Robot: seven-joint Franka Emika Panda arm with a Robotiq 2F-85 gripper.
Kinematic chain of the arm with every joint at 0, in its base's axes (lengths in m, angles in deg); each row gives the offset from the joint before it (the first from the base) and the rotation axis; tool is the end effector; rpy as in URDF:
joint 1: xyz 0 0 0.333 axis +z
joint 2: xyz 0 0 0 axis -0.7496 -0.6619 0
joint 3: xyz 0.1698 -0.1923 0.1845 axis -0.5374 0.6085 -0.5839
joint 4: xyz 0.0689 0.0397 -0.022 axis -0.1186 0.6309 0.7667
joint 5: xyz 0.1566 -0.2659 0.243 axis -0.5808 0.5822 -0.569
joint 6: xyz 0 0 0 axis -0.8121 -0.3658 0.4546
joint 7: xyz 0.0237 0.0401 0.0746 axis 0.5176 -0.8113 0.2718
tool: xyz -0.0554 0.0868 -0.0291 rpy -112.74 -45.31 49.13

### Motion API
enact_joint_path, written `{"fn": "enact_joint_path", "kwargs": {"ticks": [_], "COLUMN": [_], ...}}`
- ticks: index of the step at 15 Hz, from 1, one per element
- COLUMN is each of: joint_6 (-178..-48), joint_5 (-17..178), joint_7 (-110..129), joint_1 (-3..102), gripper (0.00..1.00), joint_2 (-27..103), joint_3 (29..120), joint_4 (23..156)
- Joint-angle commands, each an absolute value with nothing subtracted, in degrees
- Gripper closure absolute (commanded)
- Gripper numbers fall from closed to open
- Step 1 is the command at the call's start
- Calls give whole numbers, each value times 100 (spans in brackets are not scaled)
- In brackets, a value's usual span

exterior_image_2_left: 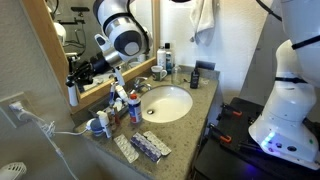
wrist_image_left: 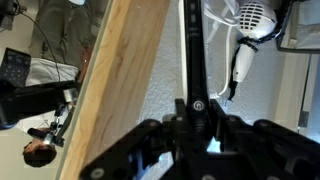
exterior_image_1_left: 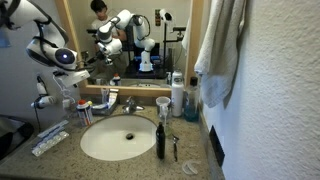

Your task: Put the toothbrush on the charging station

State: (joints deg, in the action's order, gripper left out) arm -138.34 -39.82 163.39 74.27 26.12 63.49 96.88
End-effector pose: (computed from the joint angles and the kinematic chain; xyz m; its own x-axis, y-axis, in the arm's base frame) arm 0.5836 0.3203 0.3033 0.0068 0.5130 0.8583 0.8441 -0.4631 0.2701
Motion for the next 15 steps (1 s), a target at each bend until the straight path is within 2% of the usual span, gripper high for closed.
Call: {"fn": "enact_joint_path", "kwargs": {"ticks": [1,15], "joint_6": [-14166,-14938], "joint_5": [-4001,-3978], "joint_7": [16339,15969], "joint_1": [7725,7824], "gripper": [91,91], "joint_2": [2144,1833], "joint_3": [6667,6809], "joint_4": [9081,9070]}}
